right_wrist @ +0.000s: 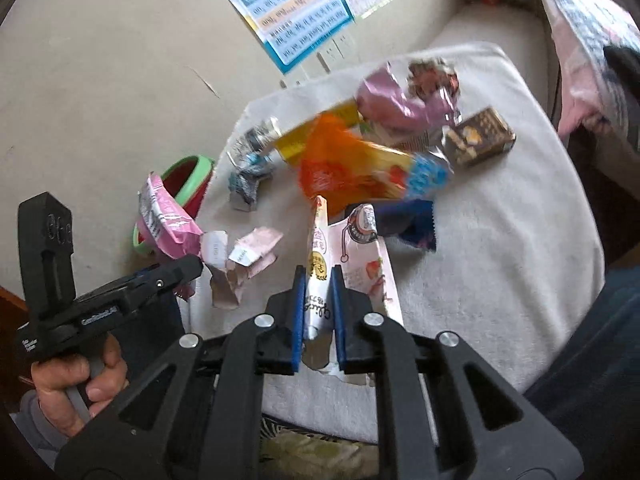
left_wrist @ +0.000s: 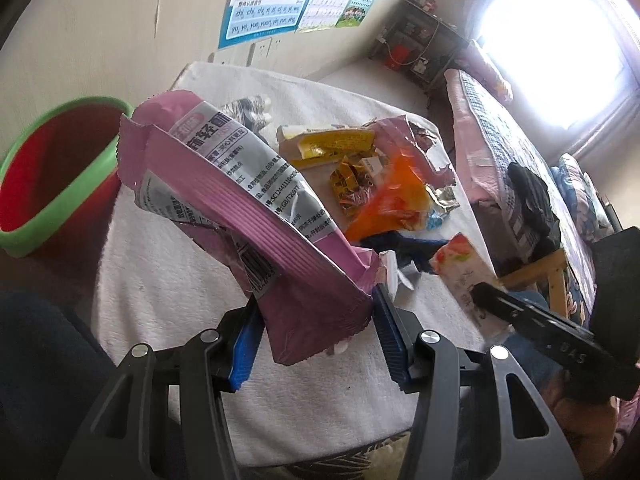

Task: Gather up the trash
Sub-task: 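Carry both items to the red bucket while the left gripper releases the pink bag inside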

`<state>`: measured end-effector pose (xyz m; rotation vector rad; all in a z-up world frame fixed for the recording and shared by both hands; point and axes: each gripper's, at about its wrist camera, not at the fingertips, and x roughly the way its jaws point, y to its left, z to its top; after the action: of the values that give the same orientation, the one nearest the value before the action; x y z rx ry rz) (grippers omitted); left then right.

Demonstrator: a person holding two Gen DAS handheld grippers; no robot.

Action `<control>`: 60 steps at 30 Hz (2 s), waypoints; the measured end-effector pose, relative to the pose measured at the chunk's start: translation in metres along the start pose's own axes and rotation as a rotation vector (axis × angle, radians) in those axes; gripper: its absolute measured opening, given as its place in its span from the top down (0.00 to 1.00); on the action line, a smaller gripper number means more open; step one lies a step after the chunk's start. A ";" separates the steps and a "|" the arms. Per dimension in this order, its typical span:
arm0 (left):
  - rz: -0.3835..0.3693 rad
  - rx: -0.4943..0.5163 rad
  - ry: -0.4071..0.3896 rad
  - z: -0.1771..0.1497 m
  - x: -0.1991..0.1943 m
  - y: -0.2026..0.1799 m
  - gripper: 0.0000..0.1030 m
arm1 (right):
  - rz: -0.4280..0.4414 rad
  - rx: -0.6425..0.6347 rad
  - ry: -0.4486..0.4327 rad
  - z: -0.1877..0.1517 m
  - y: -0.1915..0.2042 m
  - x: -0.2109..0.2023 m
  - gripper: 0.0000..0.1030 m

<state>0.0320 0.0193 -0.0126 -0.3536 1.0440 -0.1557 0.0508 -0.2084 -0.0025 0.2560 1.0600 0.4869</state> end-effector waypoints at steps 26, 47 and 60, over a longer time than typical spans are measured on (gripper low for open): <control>0.152 0.062 0.015 0.024 -0.010 0.031 0.52 | 0.054 -0.140 -0.059 0.032 0.053 -0.003 0.88; 0.216 -0.142 -0.140 0.067 -0.098 0.168 0.52 | 0.245 -0.443 -0.002 0.116 0.221 0.077 0.88; 0.216 -0.174 -0.149 0.082 -0.110 0.225 0.51 | 0.346 -0.503 0.060 0.155 0.293 0.141 0.88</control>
<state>0.0391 0.2787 0.0342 -0.4003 0.9431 0.1540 0.1673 0.1204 0.0882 -0.0250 0.9191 1.0579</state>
